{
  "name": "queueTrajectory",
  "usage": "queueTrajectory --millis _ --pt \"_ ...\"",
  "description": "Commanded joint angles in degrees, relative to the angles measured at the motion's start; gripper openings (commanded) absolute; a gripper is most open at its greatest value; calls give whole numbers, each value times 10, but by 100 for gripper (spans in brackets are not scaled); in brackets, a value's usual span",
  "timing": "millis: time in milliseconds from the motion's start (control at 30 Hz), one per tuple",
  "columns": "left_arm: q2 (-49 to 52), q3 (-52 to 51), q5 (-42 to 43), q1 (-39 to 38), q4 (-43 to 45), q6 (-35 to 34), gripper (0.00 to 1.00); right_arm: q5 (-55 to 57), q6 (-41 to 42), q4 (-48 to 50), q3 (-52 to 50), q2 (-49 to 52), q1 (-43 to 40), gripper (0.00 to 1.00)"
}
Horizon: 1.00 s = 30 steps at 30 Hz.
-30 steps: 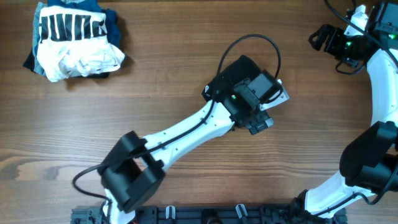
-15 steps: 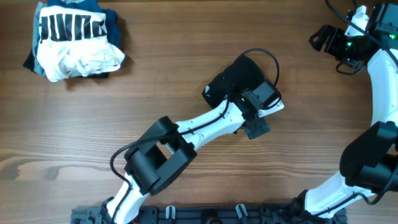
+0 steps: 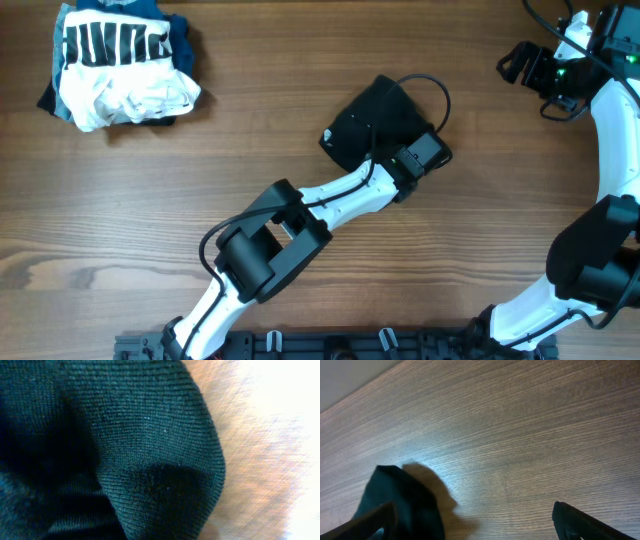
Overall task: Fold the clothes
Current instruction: 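Carry the bundle with the left gripper onto the top-left clothes stack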
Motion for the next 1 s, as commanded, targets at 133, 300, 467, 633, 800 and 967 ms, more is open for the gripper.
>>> queueTrajectory --millis 133,300,467,633,800,967 --pt "-136 -9 -106 68 19 -52 4 5 6 1 2 5 0 100" --pt "-255 -9 -122 165 85 -51 4 4 6 1 2 5 0 100" --pt "-273 -9 -122 285 185 75 4 4 8 -2 2 5 0 100" --pt "-273 -9 -121 416 233 148 4 4 8 -11 2 5 0 100" --pt "-273 -9 -30 561 250 219 4 4 9 -21 2 5 0 100" --pt "-271 -9 104 687 250 219 4 3 13 -32 2 5 0 100"
